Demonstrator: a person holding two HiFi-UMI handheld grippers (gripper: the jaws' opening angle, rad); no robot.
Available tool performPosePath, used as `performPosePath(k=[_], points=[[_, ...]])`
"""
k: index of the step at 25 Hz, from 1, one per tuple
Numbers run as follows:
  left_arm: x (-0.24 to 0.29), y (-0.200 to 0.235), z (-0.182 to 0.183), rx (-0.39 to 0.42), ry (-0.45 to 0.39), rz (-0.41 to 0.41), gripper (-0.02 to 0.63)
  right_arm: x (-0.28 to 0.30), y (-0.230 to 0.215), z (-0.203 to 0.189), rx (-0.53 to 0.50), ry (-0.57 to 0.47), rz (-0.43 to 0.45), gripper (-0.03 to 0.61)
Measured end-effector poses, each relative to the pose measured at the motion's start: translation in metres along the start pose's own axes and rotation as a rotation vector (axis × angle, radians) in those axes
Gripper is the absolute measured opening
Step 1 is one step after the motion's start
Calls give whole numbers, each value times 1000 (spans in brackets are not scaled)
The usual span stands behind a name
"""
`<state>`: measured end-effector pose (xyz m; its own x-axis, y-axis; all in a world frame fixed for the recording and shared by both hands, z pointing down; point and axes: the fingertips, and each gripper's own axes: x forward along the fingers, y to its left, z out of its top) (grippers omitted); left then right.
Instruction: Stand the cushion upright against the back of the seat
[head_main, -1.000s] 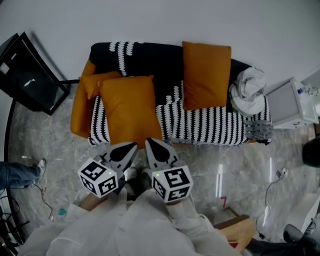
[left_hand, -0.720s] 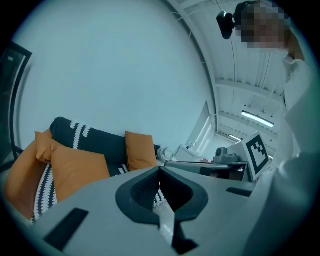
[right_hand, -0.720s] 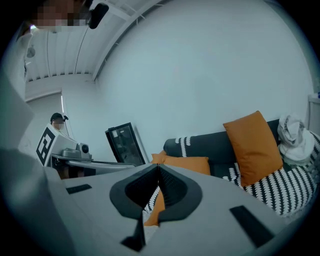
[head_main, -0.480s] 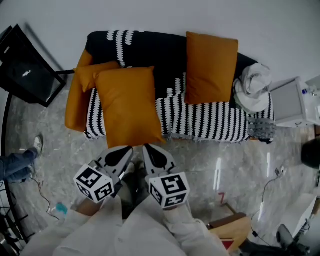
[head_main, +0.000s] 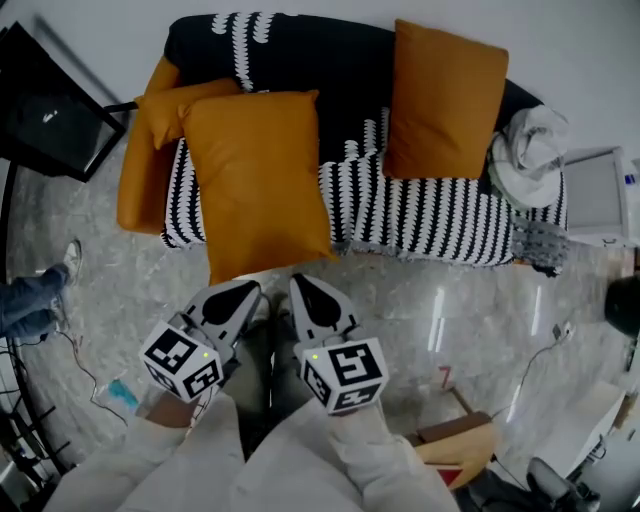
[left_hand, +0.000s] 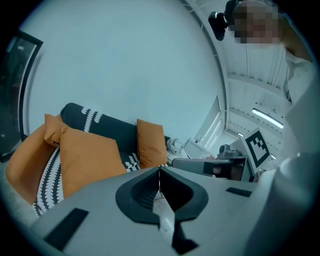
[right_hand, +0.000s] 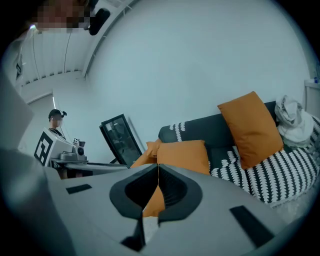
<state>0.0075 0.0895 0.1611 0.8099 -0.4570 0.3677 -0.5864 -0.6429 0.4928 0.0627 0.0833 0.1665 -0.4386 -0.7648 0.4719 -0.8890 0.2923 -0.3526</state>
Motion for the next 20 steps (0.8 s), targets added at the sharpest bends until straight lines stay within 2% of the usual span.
performPosePath(k=[9,14,20], points=[[15,26,-31,-32,20,12,8,27,-8,-42,15,57,29,14],[25,37,-54,-76,34,16,8,39,-14,-63,21,89,39,14],[32,53,-81,-115,40,54,8,51,-20,-89,28,119,46,14]])
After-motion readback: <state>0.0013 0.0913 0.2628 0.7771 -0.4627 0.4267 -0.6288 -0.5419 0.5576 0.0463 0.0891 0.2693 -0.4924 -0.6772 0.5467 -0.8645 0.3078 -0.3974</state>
